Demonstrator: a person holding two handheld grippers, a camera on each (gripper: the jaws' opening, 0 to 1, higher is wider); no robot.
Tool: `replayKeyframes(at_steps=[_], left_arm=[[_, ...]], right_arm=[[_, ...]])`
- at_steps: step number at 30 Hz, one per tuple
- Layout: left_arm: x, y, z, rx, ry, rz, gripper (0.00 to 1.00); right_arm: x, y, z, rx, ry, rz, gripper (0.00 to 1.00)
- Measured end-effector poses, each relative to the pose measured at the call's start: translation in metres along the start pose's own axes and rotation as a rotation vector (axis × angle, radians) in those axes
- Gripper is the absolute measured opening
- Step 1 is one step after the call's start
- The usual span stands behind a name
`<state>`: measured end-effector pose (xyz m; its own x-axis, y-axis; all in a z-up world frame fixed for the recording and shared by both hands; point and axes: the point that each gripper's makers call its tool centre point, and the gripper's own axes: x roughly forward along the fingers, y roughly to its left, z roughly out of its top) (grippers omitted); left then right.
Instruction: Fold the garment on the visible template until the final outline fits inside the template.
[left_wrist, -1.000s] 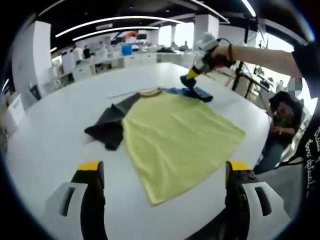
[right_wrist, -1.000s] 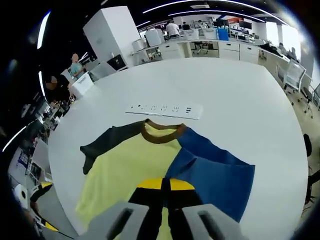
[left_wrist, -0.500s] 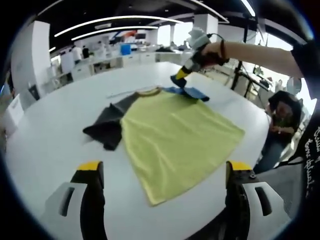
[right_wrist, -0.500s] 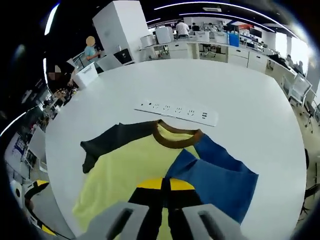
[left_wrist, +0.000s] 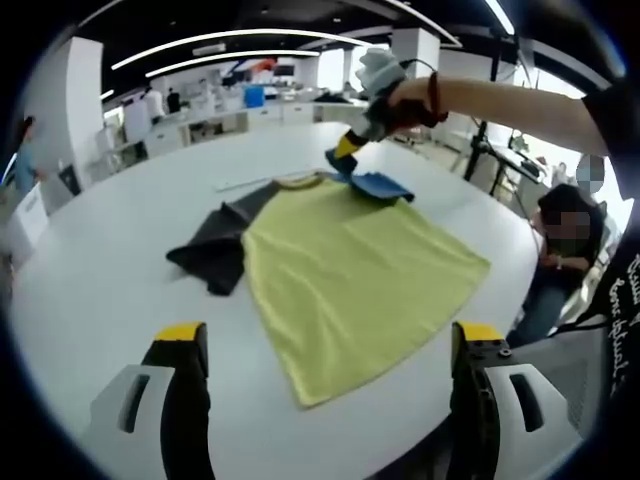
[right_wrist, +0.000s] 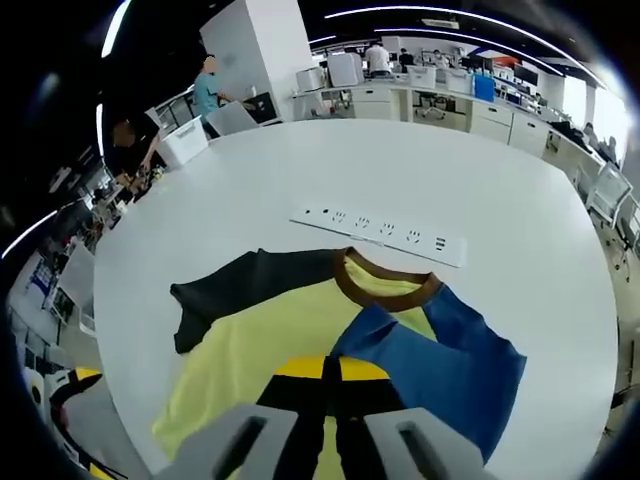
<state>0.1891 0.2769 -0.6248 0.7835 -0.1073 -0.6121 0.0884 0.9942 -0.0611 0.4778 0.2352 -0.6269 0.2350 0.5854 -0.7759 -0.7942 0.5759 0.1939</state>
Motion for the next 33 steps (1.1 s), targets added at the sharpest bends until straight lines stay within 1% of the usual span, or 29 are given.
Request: replayKeyframes(at_steps=[16, 25, 29, 33], left_arm=[[-0.003, 0.004, -0.002, -0.008, 0.000, 0.007, 0.98], [-0.006, 0.011, -0.003, -0.022, -0.008, 0.027, 0.98], [-0.006, 0.013, -0.003, -0.030, -0.015, 0.031, 0.98], [-0.006, 0.014, -0.004, -0.031, -0.011, 0.034, 0.98]], right_arm=[[0.012, 0.028, 0.009, -0.029, 0.007, 0.031, 0.00], [0.016, 0.045, 0.014, -0.048, 0.002, 0.050, 0.00], [0.019, 0.048, 0.015, -0.058, 0.004, 0.050, 0.00], [0.022, 0.052, 0.017, -0.050, 0.006, 0.051, 0.00]])
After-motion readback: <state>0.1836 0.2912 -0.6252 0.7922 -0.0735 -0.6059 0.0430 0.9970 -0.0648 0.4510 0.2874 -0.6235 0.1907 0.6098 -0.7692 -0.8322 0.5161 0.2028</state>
